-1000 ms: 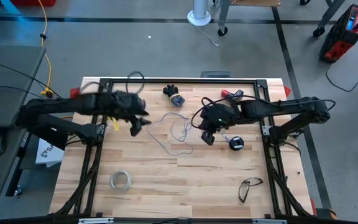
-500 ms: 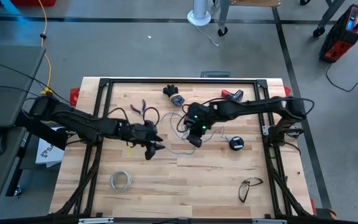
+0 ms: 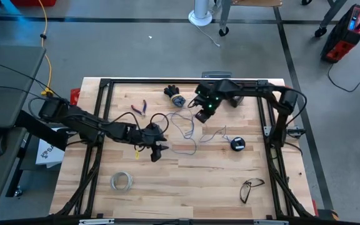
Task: Coil cords
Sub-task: Uncoil the blue wire from the black spool
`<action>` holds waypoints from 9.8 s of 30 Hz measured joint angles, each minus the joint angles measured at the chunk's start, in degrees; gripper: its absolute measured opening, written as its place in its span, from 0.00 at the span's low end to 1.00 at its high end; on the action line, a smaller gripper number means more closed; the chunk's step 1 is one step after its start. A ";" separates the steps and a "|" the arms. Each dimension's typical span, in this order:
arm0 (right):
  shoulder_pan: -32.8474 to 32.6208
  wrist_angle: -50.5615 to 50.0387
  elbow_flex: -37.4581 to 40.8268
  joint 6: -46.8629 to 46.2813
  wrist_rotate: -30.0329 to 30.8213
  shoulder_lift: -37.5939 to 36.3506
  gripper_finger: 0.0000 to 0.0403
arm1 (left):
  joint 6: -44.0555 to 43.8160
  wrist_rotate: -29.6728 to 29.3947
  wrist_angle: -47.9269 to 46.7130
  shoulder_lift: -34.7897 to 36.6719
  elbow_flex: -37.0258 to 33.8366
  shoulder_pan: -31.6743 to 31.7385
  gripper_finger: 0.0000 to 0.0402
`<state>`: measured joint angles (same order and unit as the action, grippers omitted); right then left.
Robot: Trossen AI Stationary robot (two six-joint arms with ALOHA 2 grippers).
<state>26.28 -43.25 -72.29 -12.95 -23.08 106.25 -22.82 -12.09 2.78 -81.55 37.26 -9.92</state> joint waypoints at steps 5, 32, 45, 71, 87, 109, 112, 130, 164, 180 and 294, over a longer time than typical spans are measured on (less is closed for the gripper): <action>2.38 -3.99 0.00 -1.93 -0.47 1.99 0.00 | 1.54 -0.46 2.62 -2.87 0.04 0.57 0.47; -4.48 -3.79 -0.06 32.35 16.02 -6.78 0.41 | 0.37 1.18 1.79 -4.31 0.06 0.59 0.47; -18.47 10.04 0.09 41.76 19.90 3.22 0.22 | 0.43 -0.53 0.40 -4.31 0.06 0.51 0.47; -21.62 12.49 -0.09 52.59 22.01 8.14 0.15 | -1.10 -0.99 0.33 -4.27 0.06 0.48 0.47; -19.59 8.64 -9.54 17.68 12.31 1.27 0.00 | -8.94 -1.93 -2.93 10.18 7.95 -2.38 0.47; -28.94 17.12 -35.58 7.78 38.90 -6.77 0.00 | 1.19 -20.79 -9.19 23.51 26.37 -7.36 0.47; -28.96 17.14 -35.63 8.64 39.66 -6.54 0.00 | 3.00 -24.68 -16.41 20.83 30.49 -7.34 0.47; -30.52 17.86 -35.63 16.53 43.09 -6.39 0.00 | 2.72 -28.30 -24.60 12.52 38.03 -4.30 0.47; -31.56 13.11 -35.63 16.41 40.80 -12.66 0.00 | -1.01 -25.72 -52.39 19.50 43.36 -1.72 0.00; -31.21 -7.71 -35.63 10.04 59.98 -29.55 0.00 | -5.08 -28.16 -60.82 28.65 43.38 -1.72 0.00; -29.05 19.68 -35.63 -9.07 56.07 -11.40 0.00 | 2.31 -35.55 -42.13 -10.31 53.85 -1.43 0.63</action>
<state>-2.76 -23.57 -107.92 -22.02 32.99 94.85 -20.51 -47.64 -39.35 -91.86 91.11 -11.35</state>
